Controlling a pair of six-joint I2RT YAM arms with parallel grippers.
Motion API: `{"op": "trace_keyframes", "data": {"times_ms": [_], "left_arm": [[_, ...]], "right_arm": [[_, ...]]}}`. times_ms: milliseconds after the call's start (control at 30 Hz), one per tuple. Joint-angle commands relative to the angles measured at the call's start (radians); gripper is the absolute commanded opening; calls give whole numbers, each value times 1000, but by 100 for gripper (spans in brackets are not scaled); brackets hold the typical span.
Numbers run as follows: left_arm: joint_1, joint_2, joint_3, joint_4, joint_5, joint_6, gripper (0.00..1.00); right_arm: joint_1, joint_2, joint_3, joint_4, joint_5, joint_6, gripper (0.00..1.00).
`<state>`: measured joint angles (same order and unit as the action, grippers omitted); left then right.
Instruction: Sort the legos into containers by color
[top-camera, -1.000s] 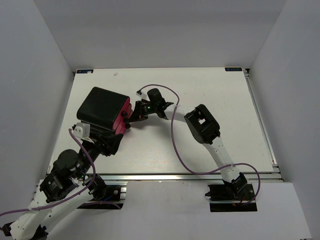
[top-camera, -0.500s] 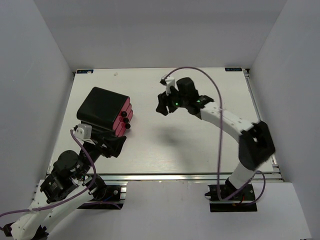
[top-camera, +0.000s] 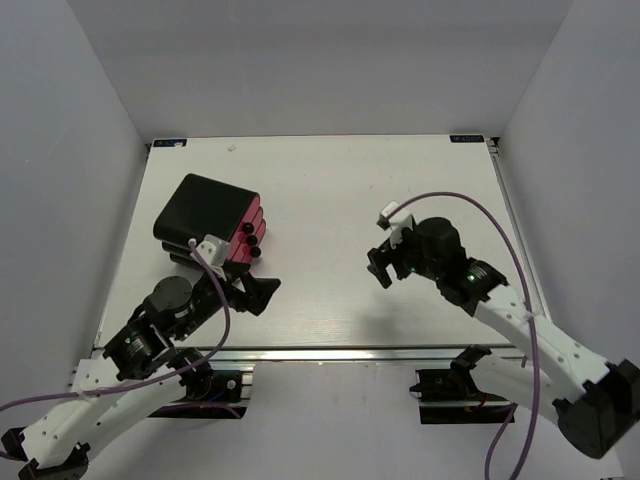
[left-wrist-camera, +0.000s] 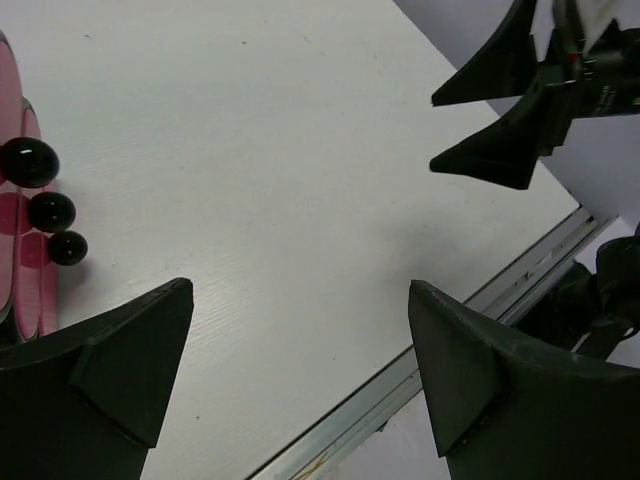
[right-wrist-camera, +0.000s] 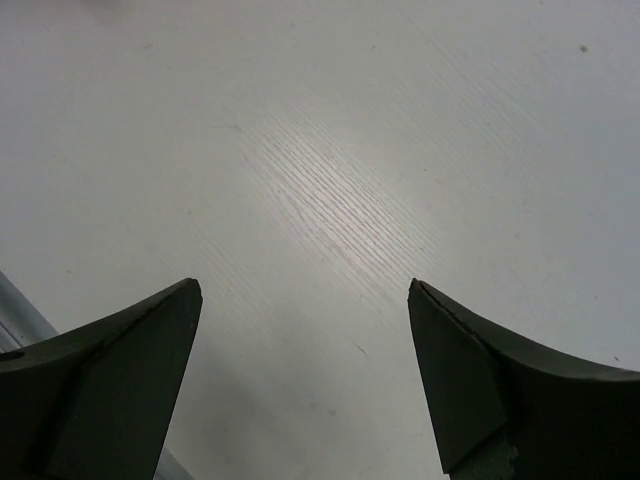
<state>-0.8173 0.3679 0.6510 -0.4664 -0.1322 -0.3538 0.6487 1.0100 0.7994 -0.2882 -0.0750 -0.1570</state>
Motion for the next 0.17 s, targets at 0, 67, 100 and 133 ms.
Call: {"op": "trace_keyframes", "data": {"times_ms": [0,67,100,133], "left_arm": [[6,40,7,44,69,47,98],[6,54,10,41,69,56,98],[6,62,10,38,68,58,98],[6,62,10,32,68,59,98]], "right_arm": [[-18,-140,-66,92,69,-22,89],[-32,-207,-126,113,44,-27,89],[-46,-224,-147,127,37,-27,89],[-47,-247,-164,138,38,-29,89]]}}
